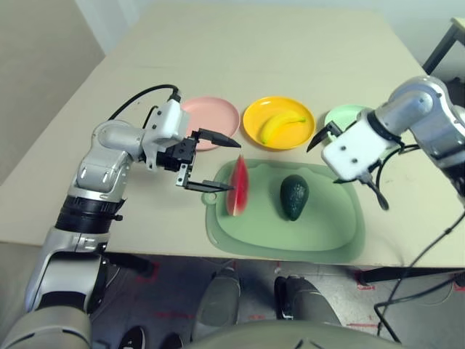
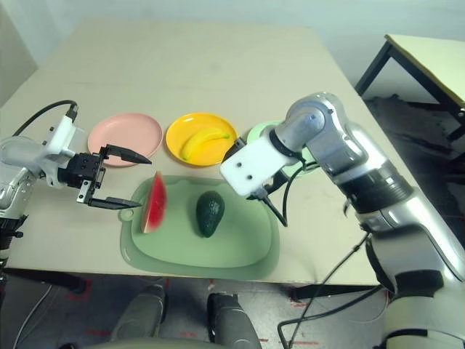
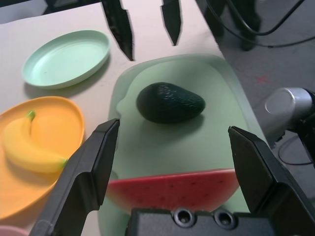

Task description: Place the fruits into color-matched plates.

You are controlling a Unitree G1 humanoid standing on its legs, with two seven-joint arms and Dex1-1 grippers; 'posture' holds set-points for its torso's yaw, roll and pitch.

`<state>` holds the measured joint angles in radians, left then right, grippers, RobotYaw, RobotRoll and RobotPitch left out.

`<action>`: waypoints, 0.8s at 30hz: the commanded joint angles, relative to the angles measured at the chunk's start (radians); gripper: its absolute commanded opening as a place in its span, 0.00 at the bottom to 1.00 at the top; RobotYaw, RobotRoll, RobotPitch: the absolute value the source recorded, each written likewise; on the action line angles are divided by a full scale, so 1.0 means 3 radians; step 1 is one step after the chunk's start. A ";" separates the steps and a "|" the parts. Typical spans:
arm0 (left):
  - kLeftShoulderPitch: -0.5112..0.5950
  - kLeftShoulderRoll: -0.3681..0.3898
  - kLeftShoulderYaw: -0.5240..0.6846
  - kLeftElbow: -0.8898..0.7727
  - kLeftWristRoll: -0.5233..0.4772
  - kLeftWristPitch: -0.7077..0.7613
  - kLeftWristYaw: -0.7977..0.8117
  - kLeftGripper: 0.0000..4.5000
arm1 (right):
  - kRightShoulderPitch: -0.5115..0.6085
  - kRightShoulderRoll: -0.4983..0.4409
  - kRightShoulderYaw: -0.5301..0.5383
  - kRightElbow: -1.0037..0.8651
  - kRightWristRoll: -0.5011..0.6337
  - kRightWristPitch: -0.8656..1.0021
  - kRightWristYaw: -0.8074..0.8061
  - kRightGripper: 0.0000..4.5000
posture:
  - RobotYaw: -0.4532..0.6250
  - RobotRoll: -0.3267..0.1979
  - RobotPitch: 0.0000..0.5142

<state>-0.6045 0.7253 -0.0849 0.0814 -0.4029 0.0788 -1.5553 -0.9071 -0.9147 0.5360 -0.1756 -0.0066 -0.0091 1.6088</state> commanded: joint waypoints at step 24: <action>0.0067 0.0080 -0.0100 -0.0041 0.0098 -0.0069 -0.0069 1.00 | -0.0077 0.0771 0.0328 0.0660 -0.0947 -0.0918 -0.0264 0.99 | 0.60 0.62 0.24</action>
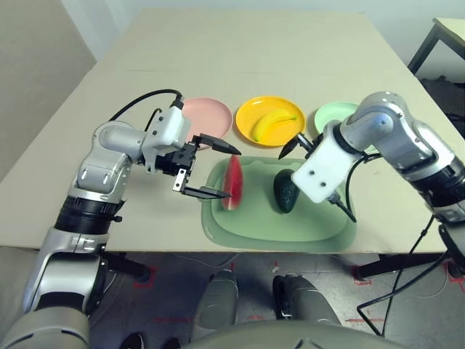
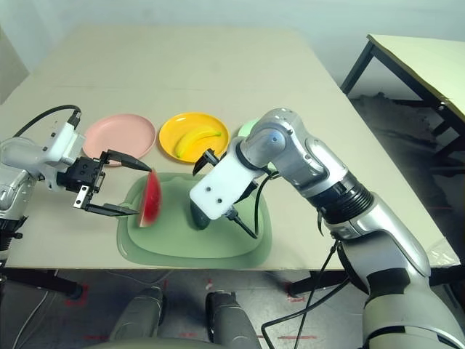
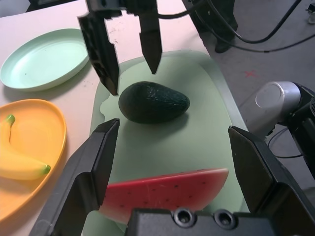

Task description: Place the fruits into color-matched plates.

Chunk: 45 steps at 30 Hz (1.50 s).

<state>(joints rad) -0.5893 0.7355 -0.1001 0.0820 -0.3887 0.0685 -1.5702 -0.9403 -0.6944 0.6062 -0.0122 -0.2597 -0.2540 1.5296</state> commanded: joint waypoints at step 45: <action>-0.0027 0.0012 -0.0044 -0.0042 0.0044 -0.0043 0.0052 1.00 | 0.0234 0.0117 0.0154 0.0255 -0.0363 0.0122 0.0192 0.99 | 0.62 0.62 0.25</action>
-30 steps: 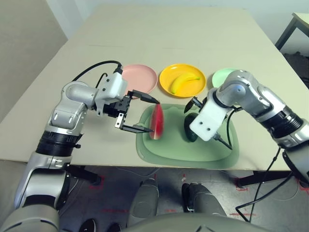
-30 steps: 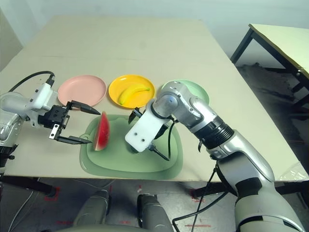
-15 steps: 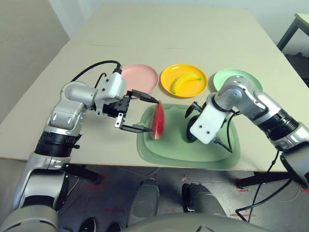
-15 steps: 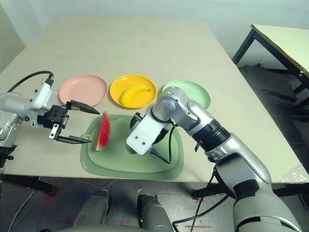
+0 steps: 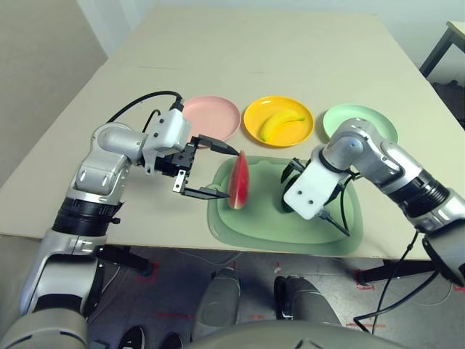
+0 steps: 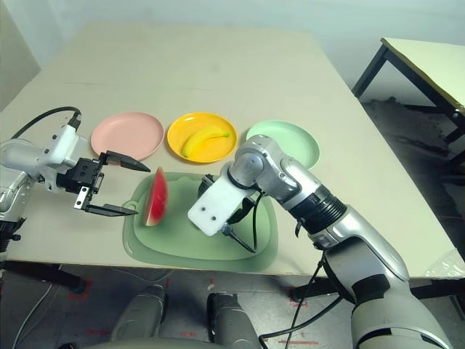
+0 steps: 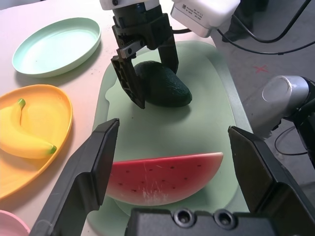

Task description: Place the fruits into color-matched plates.

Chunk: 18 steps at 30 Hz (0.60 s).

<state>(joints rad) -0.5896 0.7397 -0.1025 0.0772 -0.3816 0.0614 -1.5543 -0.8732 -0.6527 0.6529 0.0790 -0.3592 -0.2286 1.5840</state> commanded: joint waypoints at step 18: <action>-0.0063 -0.0030 -0.0052 0.0012 0.0046 -0.0039 0.0016 1.00 | 0.0026 -0.0083 -0.0042 -0.0187 0.0016 0.0454 0.0088 0.67 | 0.62 0.62 0.23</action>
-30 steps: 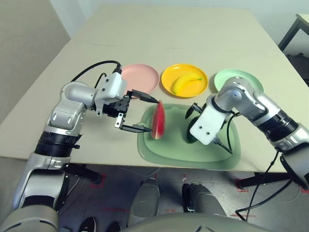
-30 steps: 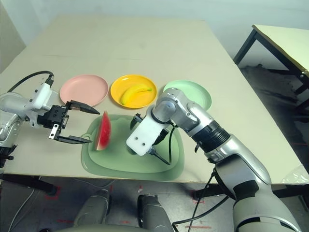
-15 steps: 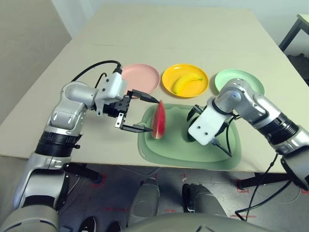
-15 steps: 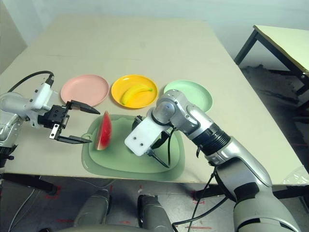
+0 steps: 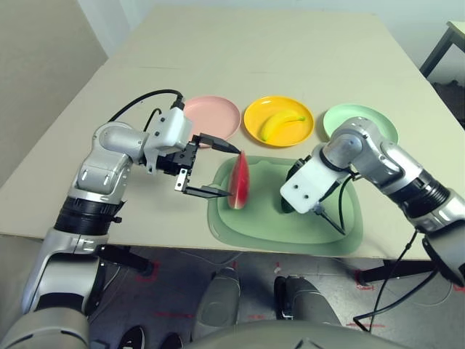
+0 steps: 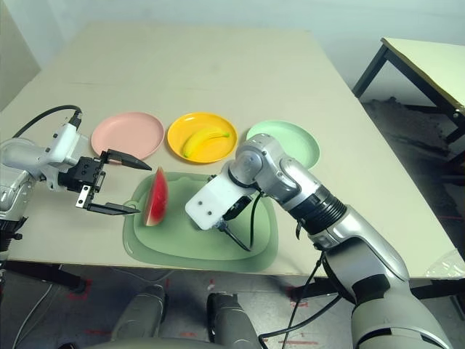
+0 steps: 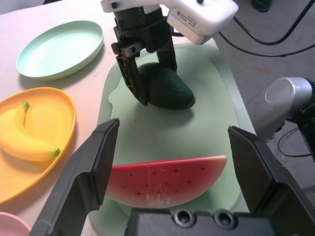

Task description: Place the fruits into color-matched plates.

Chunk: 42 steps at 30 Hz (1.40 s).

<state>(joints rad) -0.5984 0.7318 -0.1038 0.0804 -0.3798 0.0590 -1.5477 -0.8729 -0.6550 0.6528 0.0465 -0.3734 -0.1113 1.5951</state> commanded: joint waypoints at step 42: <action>-0.0168 -0.0158 -0.0108 -0.0136 0.0172 0.0315 0.0565 1.00 | -0.1230 0.0004 -0.0217 0.4074 -0.1065 -0.1004 -0.2385 0.67 | 0.62 0.62 0.25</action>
<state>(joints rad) -0.6562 0.6790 -0.1267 0.0571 -0.3367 0.1521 -1.3775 -1.2399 -0.6544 0.5797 1.2546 -0.6808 -0.4110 0.8922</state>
